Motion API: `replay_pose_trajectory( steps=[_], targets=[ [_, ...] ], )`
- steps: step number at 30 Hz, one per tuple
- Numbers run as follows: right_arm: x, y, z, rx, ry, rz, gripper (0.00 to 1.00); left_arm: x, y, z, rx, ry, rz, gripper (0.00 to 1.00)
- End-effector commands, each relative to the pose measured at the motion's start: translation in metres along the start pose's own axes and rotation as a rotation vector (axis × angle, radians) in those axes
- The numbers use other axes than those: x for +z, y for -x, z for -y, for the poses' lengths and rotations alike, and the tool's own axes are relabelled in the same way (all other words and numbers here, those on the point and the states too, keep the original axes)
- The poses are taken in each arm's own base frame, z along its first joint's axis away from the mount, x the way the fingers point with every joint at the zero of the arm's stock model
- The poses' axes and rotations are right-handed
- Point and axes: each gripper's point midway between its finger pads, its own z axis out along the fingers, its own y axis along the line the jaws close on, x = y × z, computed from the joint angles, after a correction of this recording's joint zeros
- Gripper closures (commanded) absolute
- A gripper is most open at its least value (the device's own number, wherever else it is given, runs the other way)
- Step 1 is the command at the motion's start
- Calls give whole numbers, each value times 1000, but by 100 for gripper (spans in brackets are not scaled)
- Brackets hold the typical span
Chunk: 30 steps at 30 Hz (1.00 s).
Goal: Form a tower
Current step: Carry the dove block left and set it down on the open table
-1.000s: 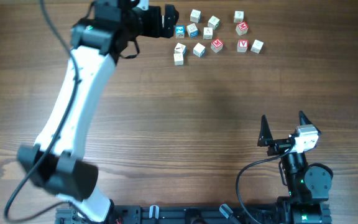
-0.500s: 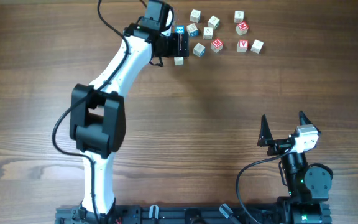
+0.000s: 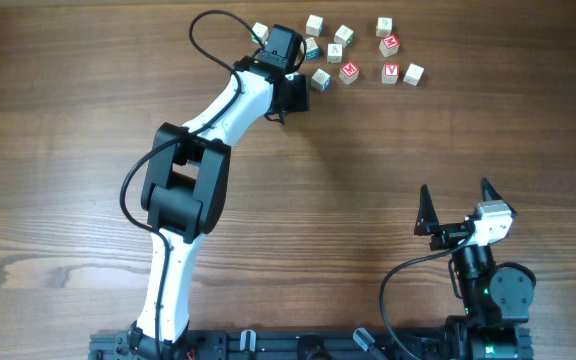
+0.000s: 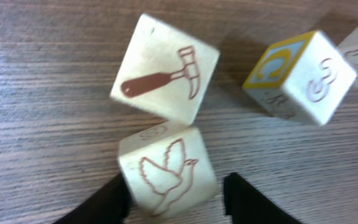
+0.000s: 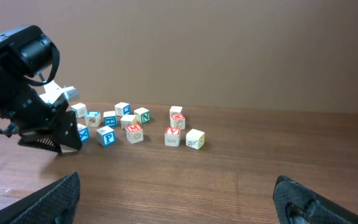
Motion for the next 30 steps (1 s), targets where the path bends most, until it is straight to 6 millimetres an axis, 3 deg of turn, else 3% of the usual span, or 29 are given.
replay_pose_trajectory(
  steps=[1, 5, 7, 9, 14, 19, 25, 28, 30],
  targets=[
    [0, 2, 1, -18, -6, 9, 0, 9, -6, -19, -4, 100, -11, 64],
    [0, 2, 1, -18, -6, 9, 0, 4, -10, -24, -4, 129, -25, 77],
    [0, 2, 1, -18, -6, 9, 0, -18, -6, -20, -4, 126, -20, 78],
    [0, 2, 1, -18, -6, 9, 0, -43, -8, -19, -4, 132, -32, 78],
    [0, 2, 1, -18, -6, 9, 0, -128, -37, -29, -6, 203, -131, 82],
    [0, 2, 1, -18, -6, 9, 0, -179, -60, -42, -15, 248, -191, 92],
    [0, 2, 1, -18, -6, 9, 0, -262, -84, -49, -10, 206, -38, 85],
    [0, 2, 1, -18, -6, 9, 0, -282, -108, -62, -6, 177, 57, 83],
    [0, 2, 1, -18, -6, 9, 0, -266, -141, -78, 20, 155, 106, 79]
  ],
)
